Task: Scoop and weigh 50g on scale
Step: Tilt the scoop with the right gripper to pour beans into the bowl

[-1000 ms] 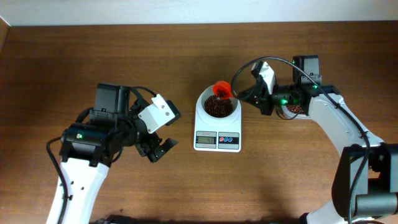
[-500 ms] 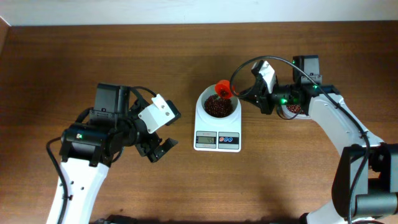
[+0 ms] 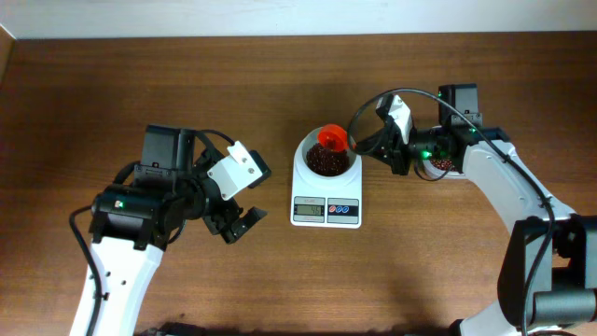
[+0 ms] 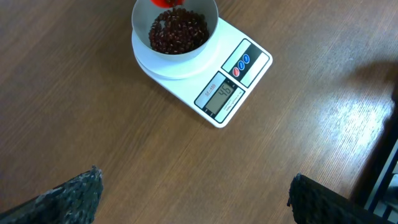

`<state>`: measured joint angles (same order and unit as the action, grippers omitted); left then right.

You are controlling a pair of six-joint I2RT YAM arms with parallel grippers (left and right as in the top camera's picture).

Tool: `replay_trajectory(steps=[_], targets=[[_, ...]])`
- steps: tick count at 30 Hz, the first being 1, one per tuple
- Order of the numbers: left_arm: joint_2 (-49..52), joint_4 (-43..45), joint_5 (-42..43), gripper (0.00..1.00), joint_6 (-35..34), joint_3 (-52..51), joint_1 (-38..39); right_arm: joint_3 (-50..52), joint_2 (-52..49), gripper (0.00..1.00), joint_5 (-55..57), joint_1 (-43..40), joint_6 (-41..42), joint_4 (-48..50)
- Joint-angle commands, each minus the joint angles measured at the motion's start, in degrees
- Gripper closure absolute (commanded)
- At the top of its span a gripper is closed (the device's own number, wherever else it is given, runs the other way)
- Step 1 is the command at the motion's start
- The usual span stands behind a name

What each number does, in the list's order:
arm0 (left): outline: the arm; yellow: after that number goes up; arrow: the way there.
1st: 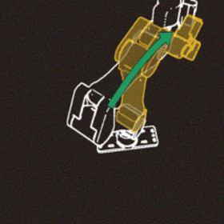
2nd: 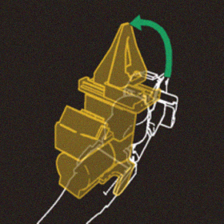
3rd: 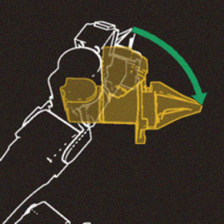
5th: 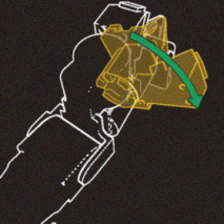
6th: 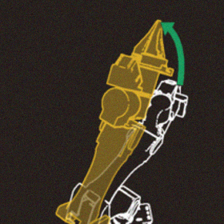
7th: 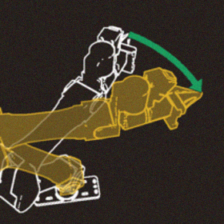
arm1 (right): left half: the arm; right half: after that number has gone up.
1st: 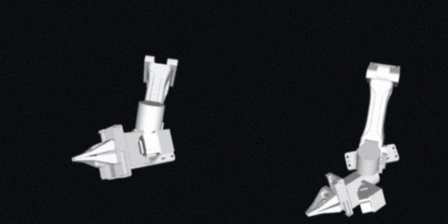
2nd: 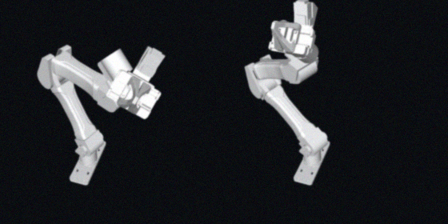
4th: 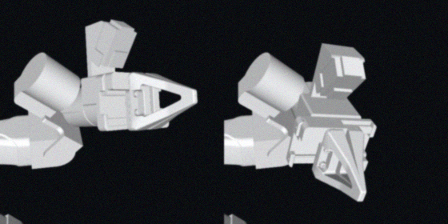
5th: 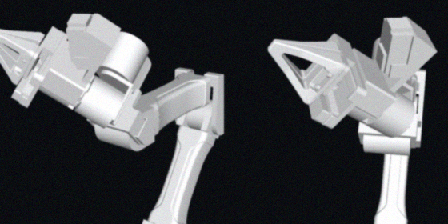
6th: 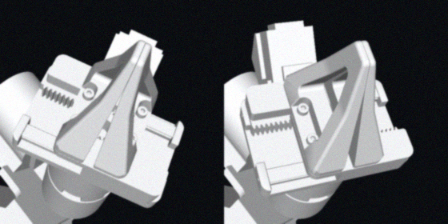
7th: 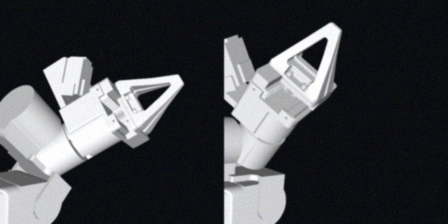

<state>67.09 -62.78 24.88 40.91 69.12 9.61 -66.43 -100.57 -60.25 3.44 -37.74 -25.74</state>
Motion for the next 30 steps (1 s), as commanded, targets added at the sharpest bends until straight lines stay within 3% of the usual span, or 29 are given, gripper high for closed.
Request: replay_trajectory(steps=[1,4,6,8,9,11,14,16,17,19,22,30], targets=[[0.2,0.1,0.8,0.01,-0.5,1.1,-0.3,-0.1,-0.5,0.96,-3.2,0.3,-0.6,-0.5],[0.2,0.1,0.8,0.01,-0.5,1.1,-0.3,-0.1,-0.5,0.96,5.4,0.3,4.6,1.7],[0.2,0.1,0.8,0.01,-0.5,1.1,-0.3,-0.1,-0.5,0.96,-1.9,0.3,-0.4,1.4],[0.2,0.1,0.8,0.01,-0.5,1.1,-0.3,-0.1,-0.5,0.96,6.9,0.3,4.9,3.8],[0.2,0.1,0.8,0.01,-0.5,1.1,-0.3,-0.1,-0.5,0.96,4.7,0.3,6.7,3.5],[0.2,0.1,0.8,0.01,-0.5,1.1,-0.3,-0.1,-0.5,0.96,-0.8,0.3,1.3,2.5],[0.2,0.1,0.8,0.01,-0.5,1.1,-0.3,-0.1,-0.5,0.96,4.5,0.3,4.7,4.1],[0.2,0.1,0.8,0.01,-0.5,1.1,-0.3,-0.1,-0.5,0.96,-5.8,0.3,0.6,2.8],[0.2,0.1,0.8,0.01,-0.5,1.1,-0.3,-0.1,-0.5,0.96,-5.3,0.3,-0.7,2.9],[0.2,0.1,0.8,0.01,-0.5,1.1,-0.3,-0.1,-0.4,0.96,0.6,0.3,2.5,4.2],[0.2,0.1,0.8,0.01,-0.5,1.1,-0.3,-0.3,0.4,0.96,-4.3,0.3,5.6,3.7],[0.2,0.1,0.8,0.01,-0.5,1.1,-0.3,-0.3,8.2,0.96,6.9,0.4,5.6,1.1]])
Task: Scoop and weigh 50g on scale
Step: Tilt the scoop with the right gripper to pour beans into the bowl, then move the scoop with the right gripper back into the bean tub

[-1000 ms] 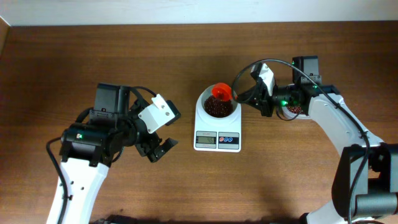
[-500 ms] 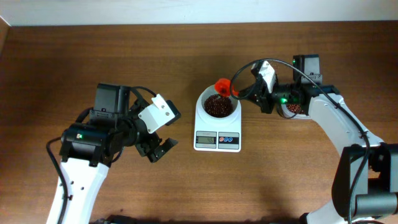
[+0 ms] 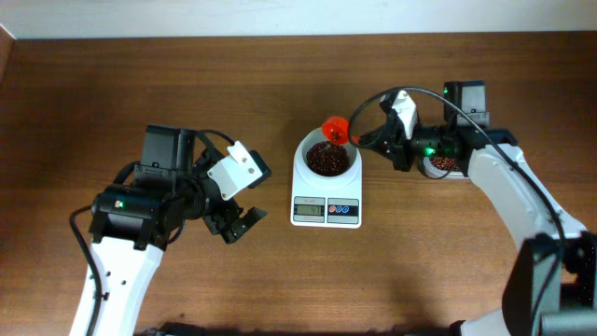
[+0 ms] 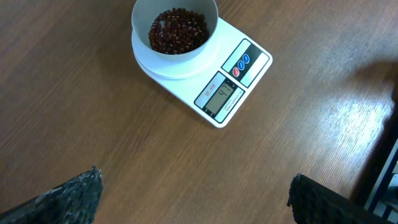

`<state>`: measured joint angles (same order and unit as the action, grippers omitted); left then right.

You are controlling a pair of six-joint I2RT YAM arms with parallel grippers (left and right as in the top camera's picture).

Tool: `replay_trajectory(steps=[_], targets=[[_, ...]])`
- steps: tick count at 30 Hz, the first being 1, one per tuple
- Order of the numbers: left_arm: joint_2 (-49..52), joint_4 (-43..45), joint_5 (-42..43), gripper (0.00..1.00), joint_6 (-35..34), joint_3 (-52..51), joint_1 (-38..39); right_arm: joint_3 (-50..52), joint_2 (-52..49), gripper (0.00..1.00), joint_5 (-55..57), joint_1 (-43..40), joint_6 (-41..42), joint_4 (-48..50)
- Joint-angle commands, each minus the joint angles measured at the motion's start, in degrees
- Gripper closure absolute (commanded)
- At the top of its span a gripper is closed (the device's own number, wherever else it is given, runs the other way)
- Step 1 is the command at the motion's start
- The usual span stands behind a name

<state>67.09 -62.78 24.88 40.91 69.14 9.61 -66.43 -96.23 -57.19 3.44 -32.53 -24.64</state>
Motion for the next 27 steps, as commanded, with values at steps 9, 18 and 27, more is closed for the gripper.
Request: replay_trajectory(steps=[9,18,27], targets=[[0.2,0.1,0.8,0.01,-0.5,1.1,-0.3,-0.3,5.7,0.96,28.3,10.5,0.4,0.0],[0.2,0.1,0.8,0.01,-0.5,1.1,-0.3,-0.3,13.2,0.96,34.8,11.6,0.8,-3.5],[0.2,0.1,0.8,0.01,-0.5,1.1,-0.3,-0.3,26.6,0.96,36.1,-2.5,6.7,-12.2]])
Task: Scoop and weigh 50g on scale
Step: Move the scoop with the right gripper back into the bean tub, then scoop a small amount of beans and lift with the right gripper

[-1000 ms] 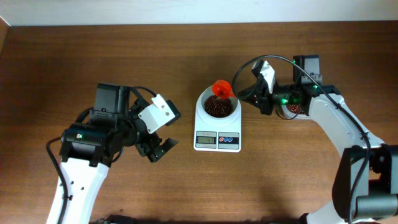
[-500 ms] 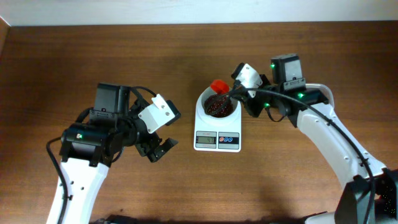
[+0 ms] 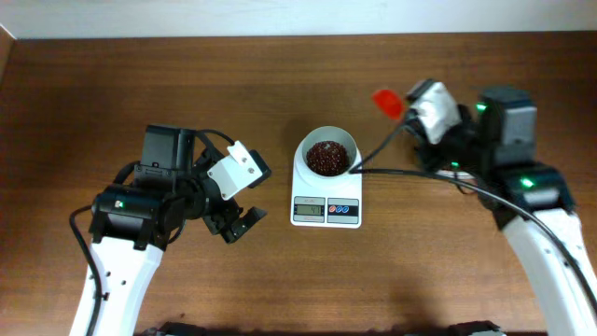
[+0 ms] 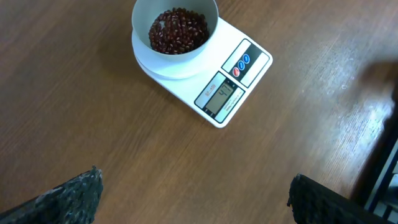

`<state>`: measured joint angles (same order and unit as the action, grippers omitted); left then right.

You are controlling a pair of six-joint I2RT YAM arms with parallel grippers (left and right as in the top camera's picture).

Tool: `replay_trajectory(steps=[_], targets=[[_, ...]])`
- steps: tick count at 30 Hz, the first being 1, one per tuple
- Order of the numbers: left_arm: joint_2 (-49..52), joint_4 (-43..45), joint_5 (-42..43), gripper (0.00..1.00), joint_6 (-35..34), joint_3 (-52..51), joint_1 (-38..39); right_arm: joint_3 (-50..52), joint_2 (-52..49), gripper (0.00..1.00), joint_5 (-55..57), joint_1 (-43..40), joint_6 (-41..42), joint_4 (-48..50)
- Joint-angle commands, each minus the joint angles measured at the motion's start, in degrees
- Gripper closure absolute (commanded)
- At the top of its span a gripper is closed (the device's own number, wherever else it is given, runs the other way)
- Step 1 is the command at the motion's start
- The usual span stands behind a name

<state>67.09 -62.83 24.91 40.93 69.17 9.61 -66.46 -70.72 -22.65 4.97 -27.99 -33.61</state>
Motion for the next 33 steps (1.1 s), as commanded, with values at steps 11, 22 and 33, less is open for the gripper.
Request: replay_trajectory(steps=[11,22,33], targets=[[0.2,0.1,0.8,0.01,-0.5,1.0,-0.3,-0.3,-14.4,0.96,13.0,-17.4,10.5,-13.4],[0.2,0.2,0.8,0.01,-0.5,1.0,-0.3,-0.3,-22.8,0.96,2.9,-17.9,15.5,-11.2],[0.2,0.1,0.8,0.01,-0.5,1.0,-0.3,-0.3,-22.8,0.96,-14.7,-32.9,18.6,-11.2]])
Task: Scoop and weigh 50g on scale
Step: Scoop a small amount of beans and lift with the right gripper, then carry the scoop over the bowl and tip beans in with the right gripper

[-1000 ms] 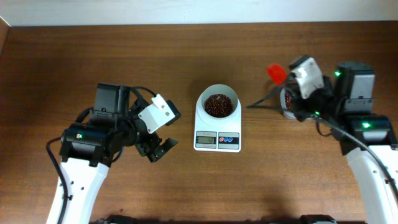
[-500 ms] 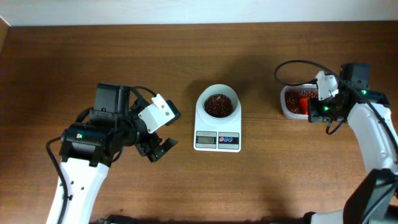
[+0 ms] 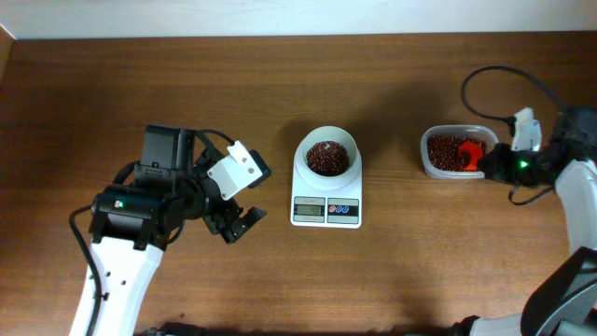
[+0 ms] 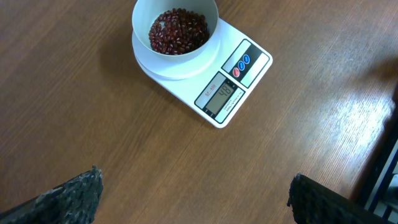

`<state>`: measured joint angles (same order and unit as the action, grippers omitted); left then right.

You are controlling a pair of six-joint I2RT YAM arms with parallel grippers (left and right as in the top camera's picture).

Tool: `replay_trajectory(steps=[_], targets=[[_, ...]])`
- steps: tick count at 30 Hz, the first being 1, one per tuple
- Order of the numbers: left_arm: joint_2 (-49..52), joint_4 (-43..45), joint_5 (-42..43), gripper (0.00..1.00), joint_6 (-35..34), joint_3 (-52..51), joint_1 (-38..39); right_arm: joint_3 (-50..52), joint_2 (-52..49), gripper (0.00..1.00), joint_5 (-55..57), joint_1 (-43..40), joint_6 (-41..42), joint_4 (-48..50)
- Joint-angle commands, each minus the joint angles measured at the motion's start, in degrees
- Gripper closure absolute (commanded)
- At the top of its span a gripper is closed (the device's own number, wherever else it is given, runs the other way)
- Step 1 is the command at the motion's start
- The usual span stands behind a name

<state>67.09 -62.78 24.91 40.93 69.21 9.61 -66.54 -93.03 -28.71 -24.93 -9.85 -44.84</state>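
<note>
A white bowl (image 3: 326, 157) of dark red beans sits on the white scale (image 3: 326, 211). In the left wrist view the same bowl (image 4: 175, 28) shows, and the scale display (image 4: 225, 93) reads about 46. A clear tub (image 3: 438, 159) of beans stands to the right. The red scoop (image 3: 471, 152) lies in it among the beans, with my right gripper (image 3: 492, 161) shut on its handle. My left gripper (image 3: 241, 222) hovers open and empty left of the scale, its fingertips (image 4: 71, 193) wide apart.
A black cable (image 3: 504, 75) loops over the table behind the right arm. The table's far edge meets a white wall (image 3: 280, 14). Bare wood lies between the scale and the tub.
My right gripper and the red scoop stood high, just right of the bowl. Now they are at the tub on the right, with the scoop down in the beans. The left arm is unchanged.
The scoop was first over the bowl's far rim, held by my right gripper. Then it was at the bowl's far right edge, then raised clear to the right, and now it is in the tub. The left arm kept still throughout.
</note>
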Motion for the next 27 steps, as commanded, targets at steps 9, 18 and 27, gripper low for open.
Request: replay_trajectory(steps=[9,18,27], targets=[[0.2,0.1,0.8,0.01,-0.5,1.0,-0.3,-0.2,-0.5,0.96,-24.7,-9.2,0.2,-0.8],[0.2,0.1,0.8,0.01,-0.5,1.0,-0.3,-0.2,-0.5,0.96,-35.2,0.6,-0.8,0.1],[0.2,0.1,0.8,0.01,-0.5,1.0,-0.3,-0.2,-0.5,0.96,-33.8,19.7,-0.1,6.5]])
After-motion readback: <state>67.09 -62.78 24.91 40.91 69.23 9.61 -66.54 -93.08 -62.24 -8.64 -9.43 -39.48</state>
